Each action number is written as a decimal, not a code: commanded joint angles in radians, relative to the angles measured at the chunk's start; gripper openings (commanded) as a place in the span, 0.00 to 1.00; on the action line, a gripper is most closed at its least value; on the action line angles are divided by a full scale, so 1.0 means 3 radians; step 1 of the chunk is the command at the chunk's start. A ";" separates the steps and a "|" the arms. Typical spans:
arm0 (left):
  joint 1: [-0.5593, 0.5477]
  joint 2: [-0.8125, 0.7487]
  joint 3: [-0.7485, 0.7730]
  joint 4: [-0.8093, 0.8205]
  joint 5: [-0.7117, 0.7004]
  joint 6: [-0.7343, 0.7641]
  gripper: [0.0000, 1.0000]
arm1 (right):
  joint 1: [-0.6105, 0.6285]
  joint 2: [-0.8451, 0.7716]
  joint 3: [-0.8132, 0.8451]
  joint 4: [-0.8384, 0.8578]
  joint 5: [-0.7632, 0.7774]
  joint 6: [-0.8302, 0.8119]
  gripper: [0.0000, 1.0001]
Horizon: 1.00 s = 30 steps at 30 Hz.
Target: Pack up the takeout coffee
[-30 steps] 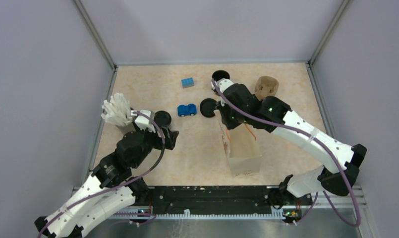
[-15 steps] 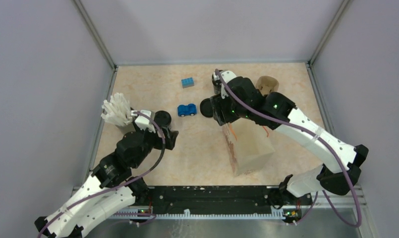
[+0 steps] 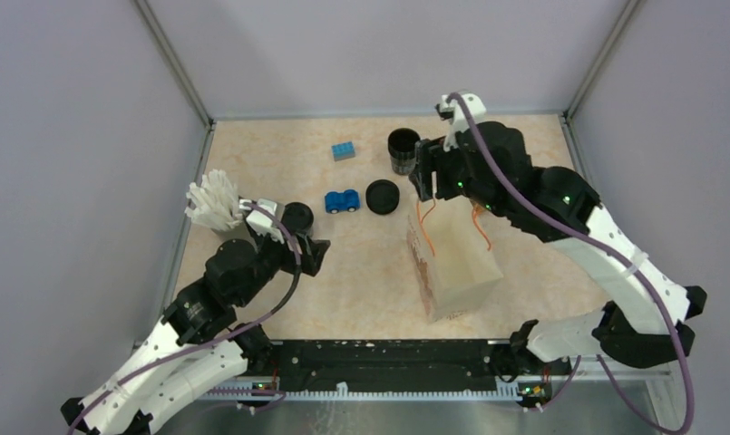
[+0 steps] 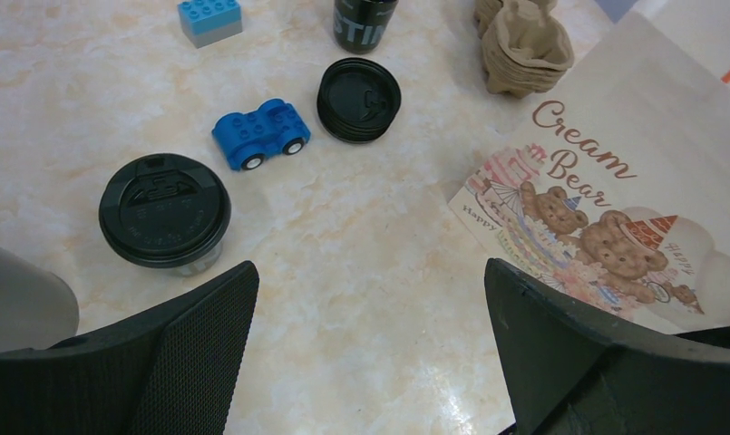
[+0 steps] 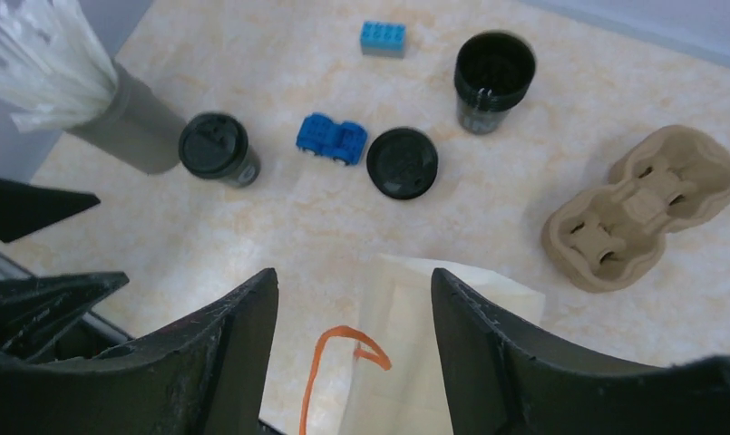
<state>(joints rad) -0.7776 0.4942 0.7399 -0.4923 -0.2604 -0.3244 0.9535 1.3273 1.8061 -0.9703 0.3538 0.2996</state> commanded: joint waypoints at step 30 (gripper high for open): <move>0.0015 0.1165 0.1389 -0.0827 0.0337 -0.1020 0.99 | -0.2603 0.1187 -0.0535 0.1201 -0.0610 0.0621 0.56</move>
<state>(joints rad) -0.7769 0.7994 1.0554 -0.6407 -0.2054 -0.5510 0.2050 1.6638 1.6485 -0.6327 0.2592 0.4553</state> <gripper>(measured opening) 0.987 0.574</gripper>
